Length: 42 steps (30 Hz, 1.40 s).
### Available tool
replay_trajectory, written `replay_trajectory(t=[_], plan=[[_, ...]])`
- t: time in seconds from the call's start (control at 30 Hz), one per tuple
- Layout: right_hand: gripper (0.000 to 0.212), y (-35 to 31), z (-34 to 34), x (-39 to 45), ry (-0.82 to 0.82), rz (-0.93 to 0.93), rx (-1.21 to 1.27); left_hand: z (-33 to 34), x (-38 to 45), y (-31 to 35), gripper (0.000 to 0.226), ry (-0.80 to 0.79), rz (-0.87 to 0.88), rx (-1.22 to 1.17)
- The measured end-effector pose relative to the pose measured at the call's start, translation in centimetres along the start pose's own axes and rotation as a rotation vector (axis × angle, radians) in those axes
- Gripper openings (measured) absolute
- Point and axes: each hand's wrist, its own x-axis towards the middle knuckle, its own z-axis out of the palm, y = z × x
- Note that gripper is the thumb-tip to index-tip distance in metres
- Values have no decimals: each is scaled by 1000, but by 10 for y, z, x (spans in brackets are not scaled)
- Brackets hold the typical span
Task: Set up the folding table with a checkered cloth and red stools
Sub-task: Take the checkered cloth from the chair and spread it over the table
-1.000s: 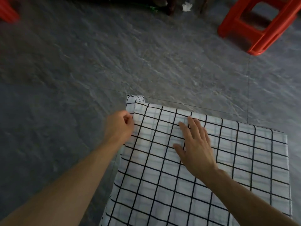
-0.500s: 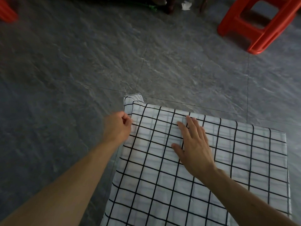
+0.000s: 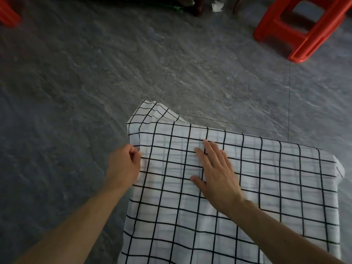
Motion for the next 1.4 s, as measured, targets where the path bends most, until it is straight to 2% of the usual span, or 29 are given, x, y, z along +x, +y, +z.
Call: replay_trajectory(t=[0.1,0.13,0.2,0.23,0.3,0.37,0.47,0.53,0.57,0.67,0.77,1.03,1.17,1.27,1.33,1.4], plan=[[78,1,-1,1,1,4,16,-3,0,4,5,25,28,20],[79,1,-2,1,6,4,18,-3,0,8,14,80,83,79],[81,0,-2,1,9,7,7,-1,-2,23,33,148,316,226],[83,0,-3,1,12,9,1,2,-4,34,40,132,449,278],[90,-1,-7,4,36,11,0,16,-5,57,54,-16,644,373],[103,1,-13,13,36,8,-10,34,-4,76,70,-181,717,434],[125,9,-21,31,-53,24,-32,48,6,86,83,-352,673,418],[128,17,-22,37,-85,37,-40,48,12,84,86,-394,640,370],[122,23,-21,37,-74,42,-39,48,14,83,87,-403,634,358],[85,45,-21,26,50,105,-4,50,15,81,87,-419,615,331],[69,79,-21,8,121,193,-28,51,16,81,87,-432,595,311],[74,149,-26,-54,145,439,-130,51,9,92,85,-394,543,298],[73,150,-25,-56,140,448,-176,77,-15,127,84,-287,437,444],[73,150,-25,-57,155,441,-154,119,-56,166,75,-213,619,372],[72,152,-23,-58,147,437,-162,153,-81,189,68,-239,789,292],[72,155,-20,-58,138,426,-186,182,-96,207,61,-286,855,232]])
